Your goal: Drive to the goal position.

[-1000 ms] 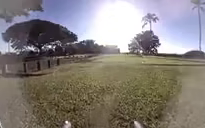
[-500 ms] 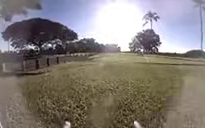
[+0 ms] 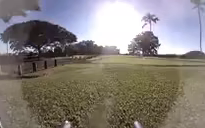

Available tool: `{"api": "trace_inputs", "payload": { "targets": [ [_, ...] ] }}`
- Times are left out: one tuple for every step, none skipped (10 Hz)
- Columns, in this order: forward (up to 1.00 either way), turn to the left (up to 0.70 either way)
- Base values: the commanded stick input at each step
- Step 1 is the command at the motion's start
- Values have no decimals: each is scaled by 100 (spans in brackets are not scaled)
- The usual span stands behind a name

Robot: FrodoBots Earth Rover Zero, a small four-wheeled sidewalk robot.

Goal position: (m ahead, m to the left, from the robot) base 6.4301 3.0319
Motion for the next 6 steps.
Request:
{"api": "trace_inputs", "payload": {
  "targets": [
    [45,0],
    [45,0],
    [45,0],
    [45,0],
    [45,0],
    [45,0]
  ]
}}
